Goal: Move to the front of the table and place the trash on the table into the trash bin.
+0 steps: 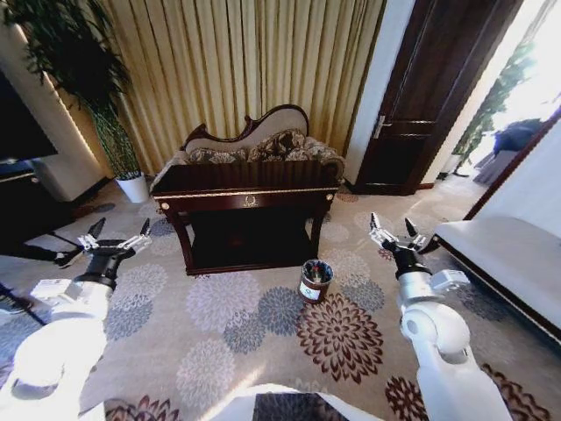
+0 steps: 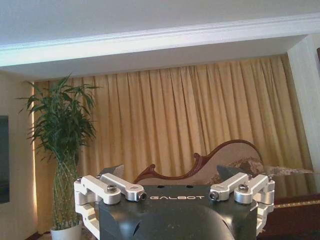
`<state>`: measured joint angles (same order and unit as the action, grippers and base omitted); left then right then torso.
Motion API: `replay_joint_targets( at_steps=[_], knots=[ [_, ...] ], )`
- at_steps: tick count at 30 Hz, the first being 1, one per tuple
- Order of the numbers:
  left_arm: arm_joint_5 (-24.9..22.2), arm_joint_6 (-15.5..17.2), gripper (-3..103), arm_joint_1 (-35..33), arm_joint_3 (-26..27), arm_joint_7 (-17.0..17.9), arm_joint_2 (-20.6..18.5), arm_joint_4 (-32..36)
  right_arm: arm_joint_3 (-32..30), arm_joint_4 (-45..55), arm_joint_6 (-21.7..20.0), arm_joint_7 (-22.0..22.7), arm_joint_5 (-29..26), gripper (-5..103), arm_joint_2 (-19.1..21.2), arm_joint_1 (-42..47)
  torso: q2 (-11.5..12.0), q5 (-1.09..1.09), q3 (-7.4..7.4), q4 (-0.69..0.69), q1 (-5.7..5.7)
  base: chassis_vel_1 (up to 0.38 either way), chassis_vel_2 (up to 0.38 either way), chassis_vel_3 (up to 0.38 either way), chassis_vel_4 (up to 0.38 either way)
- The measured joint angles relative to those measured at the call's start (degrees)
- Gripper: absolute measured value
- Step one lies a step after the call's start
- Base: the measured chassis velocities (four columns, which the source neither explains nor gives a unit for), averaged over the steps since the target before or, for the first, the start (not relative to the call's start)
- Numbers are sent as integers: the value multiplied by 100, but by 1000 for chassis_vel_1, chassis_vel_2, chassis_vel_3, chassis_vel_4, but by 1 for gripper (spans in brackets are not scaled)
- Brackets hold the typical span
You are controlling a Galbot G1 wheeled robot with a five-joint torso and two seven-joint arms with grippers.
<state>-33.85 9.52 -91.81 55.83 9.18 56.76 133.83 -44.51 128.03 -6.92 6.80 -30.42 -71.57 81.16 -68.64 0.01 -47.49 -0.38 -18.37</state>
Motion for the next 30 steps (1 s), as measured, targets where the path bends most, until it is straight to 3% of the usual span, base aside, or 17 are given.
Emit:
replay_joint_targets(
  at_steps=[14, 20, 27, 30],
  knots=[
    [-1, 0, 100, -42, 23, 3, 28, 15, 10, -54, 191, 0, 209, 100, -110, 117, -1, -1, 1, 1, 3, 208, -210, -205, 209],
    [-2, -7, 100, -95, 78, 5, 83, 47, 28, -77, 220, 0, 243, 100, -118, 137, -3, -2, 2, 1, 4, 44, -39, -45, 31],
    [21, -11, 100, -158, 140, 16, 474, 140, 85, -260, 202, 0, 232, 100, -46, 174, 3, 0, -2, -1, -5, -7, 12, 14, -23],
    [318, 51, 100, -299, 97, 32, 751, 102, 356, -537, -162, 0, 257, 100, 272, 319, 3, 0, -2, 1, -4, -17, 5, 3, 0]
  ],
)
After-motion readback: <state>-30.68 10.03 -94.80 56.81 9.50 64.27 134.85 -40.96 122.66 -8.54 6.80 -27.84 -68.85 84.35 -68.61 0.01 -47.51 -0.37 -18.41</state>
